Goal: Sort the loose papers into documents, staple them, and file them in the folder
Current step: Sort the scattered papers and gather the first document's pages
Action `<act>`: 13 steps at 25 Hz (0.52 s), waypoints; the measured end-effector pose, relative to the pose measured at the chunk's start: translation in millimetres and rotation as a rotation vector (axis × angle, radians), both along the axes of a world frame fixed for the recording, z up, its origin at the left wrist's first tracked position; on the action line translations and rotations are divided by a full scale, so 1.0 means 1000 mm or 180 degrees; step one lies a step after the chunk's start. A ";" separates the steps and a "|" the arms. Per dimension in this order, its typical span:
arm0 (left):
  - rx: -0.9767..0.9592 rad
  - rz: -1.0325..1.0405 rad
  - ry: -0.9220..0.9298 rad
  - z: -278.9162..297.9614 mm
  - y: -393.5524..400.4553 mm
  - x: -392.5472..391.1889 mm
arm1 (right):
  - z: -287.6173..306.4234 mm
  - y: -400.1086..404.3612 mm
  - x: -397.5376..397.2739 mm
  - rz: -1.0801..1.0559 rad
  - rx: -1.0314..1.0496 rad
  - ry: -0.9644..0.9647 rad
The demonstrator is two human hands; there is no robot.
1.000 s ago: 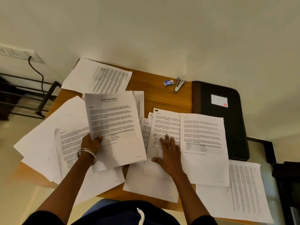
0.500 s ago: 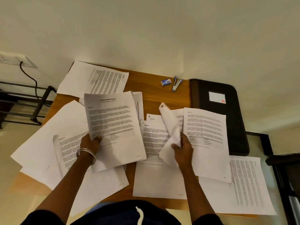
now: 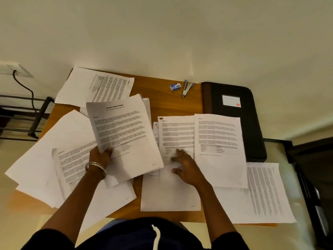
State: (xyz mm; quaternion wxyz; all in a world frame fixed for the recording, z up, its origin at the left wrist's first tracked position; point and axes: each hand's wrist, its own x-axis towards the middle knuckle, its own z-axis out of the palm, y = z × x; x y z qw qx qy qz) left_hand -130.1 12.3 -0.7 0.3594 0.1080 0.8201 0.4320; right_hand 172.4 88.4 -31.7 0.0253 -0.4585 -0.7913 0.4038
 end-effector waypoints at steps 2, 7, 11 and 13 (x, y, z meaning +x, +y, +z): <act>0.0047 0.0002 -0.0010 0.004 0.004 0.013 | -0.002 -0.008 0.004 -0.0001 0.0360 0.0119; 0.0133 -0.0259 -0.0159 0.011 0.020 0.068 | 0.009 -0.005 0.075 -0.2657 0.1192 -0.0016; 0.0108 -0.0779 -0.0041 0.011 0.029 0.124 | 0.006 -0.019 0.163 -0.4135 0.0140 -0.1313; 0.0145 -0.0994 0.0044 0.010 0.031 0.145 | -0.008 -0.036 0.186 -0.3619 0.0023 -0.1481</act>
